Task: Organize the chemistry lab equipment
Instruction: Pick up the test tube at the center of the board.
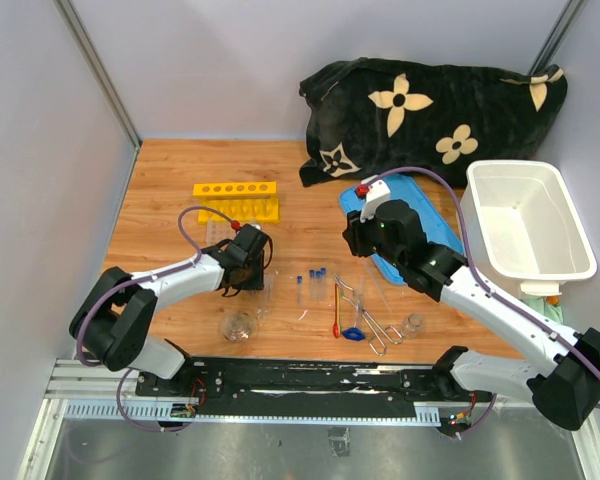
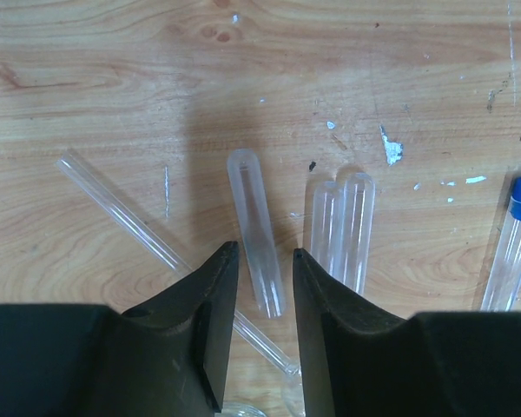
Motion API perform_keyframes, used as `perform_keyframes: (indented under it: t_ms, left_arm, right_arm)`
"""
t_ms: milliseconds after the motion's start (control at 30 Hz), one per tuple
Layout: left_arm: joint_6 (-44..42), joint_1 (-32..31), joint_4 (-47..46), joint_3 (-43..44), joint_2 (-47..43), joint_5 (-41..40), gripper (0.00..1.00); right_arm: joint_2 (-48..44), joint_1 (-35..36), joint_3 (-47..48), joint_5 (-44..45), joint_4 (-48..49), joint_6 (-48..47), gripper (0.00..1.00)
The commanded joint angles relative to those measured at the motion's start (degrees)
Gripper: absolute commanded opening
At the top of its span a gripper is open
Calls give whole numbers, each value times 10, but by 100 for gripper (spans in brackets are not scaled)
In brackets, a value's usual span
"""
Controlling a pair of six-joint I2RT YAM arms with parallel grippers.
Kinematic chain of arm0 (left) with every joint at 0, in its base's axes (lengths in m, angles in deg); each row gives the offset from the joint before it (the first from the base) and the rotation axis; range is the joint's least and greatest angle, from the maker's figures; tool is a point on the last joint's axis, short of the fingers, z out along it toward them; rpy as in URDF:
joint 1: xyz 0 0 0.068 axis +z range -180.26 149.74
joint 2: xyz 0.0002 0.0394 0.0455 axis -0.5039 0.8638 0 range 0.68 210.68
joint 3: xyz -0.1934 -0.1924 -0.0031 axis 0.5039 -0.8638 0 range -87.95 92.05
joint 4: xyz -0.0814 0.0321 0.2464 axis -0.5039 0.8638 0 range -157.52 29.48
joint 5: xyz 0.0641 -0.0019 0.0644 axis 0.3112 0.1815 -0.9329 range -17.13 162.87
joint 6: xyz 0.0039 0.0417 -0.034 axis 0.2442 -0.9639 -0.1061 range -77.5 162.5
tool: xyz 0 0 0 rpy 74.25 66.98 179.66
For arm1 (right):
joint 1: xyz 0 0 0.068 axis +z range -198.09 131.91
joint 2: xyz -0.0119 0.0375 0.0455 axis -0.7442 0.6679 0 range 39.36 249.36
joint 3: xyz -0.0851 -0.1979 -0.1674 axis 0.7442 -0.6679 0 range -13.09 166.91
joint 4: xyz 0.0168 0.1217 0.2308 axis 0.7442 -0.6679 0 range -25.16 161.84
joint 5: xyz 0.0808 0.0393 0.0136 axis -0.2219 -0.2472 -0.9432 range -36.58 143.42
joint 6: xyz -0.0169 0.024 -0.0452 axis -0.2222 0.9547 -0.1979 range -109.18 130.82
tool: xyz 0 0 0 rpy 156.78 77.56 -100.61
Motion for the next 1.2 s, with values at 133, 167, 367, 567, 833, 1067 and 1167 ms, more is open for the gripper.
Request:
perform_keyframes:
  t_ms: [133,167,367,567,833,1067,1167]
  left_arm:
    - [6,-8,-4,-13,-11,3,26]
    - [6,-9,-4,-13,-14,4,23]
    - [3,-14,8,-9,-52,-10,11]
    - [-14,-17,26,-3,-138,-18,9]
    - [-36,-46,-37,-41,-283,11,11]
    - [-44,-109,-52,-40,-371,-16,11]
    - [-61,-147,-52,-32,-384,-43,12]
  right_arm:
    - [10,0,0,-7,11,10,33]
    - [11,0,3,-9,8,12,33]
    - [20,0,18,-23,-6,17,32]
    - [25,0,38,-47,-24,25,32]
    - [64,0,91,-187,-43,65,41]
    - [105,0,135,-323,-10,99,48]
    - [143,1,173,-396,-9,114,48]
